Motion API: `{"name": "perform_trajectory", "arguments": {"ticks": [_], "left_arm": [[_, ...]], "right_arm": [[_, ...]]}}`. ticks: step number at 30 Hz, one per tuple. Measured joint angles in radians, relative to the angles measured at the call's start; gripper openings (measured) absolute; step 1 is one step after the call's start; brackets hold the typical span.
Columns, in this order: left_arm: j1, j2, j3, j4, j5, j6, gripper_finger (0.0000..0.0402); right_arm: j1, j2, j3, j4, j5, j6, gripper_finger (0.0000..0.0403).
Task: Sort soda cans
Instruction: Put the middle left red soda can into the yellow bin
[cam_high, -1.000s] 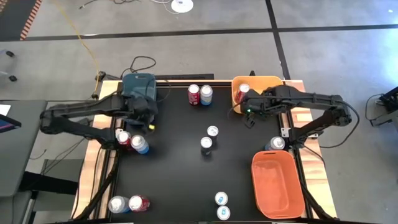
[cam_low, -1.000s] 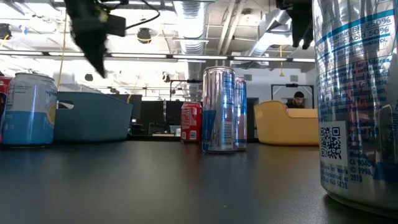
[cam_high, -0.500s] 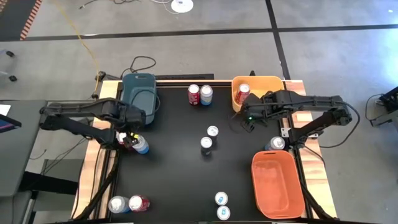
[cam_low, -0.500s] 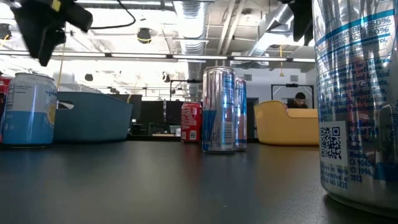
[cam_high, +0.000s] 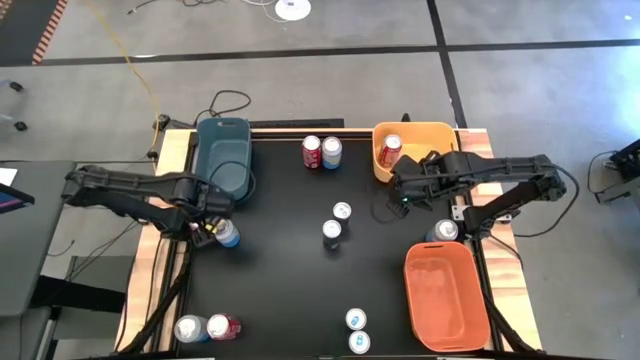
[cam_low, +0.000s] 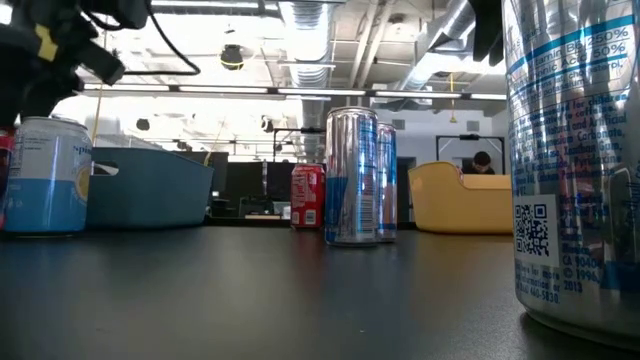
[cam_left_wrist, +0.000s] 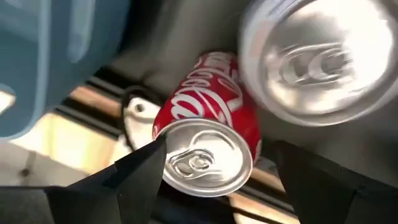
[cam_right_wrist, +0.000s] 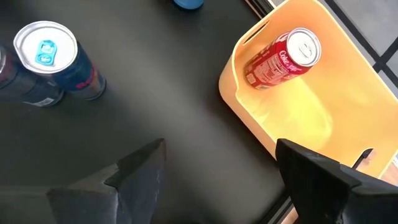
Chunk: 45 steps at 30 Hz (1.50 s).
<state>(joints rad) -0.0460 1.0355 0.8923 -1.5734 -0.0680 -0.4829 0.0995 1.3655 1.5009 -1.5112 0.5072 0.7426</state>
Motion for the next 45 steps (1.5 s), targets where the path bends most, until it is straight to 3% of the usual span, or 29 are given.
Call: {"name": "perform_trajectory", "arguments": {"ticks": [8, 28, 36, 45], "left_arm": [[0.001, -0.061, -0.078, -0.018, -0.05, -0.031, 0.0298], [0.0, -0.08, -0.073, 0.024, -0.078, -0.092, 0.0298], [0.0, -0.056, 0.028, 0.058, 0.017, -0.108, 0.0297], [0.0, 0.017, 0.095, 0.014, -0.011, -0.042, 0.0297]], "right_arm": [[0.026, 0.0, 0.0, 0.0, 0.014, 0.021, 0.032], [0.024, 0.0, 0.0, 0.0, 0.018, 0.035, 0.032], [0.023, 0.0, 0.0, -0.005, 0.017, 0.035, 0.032], [0.023, 0.0, 0.0, -0.009, 0.016, 0.034, 0.032]]}}
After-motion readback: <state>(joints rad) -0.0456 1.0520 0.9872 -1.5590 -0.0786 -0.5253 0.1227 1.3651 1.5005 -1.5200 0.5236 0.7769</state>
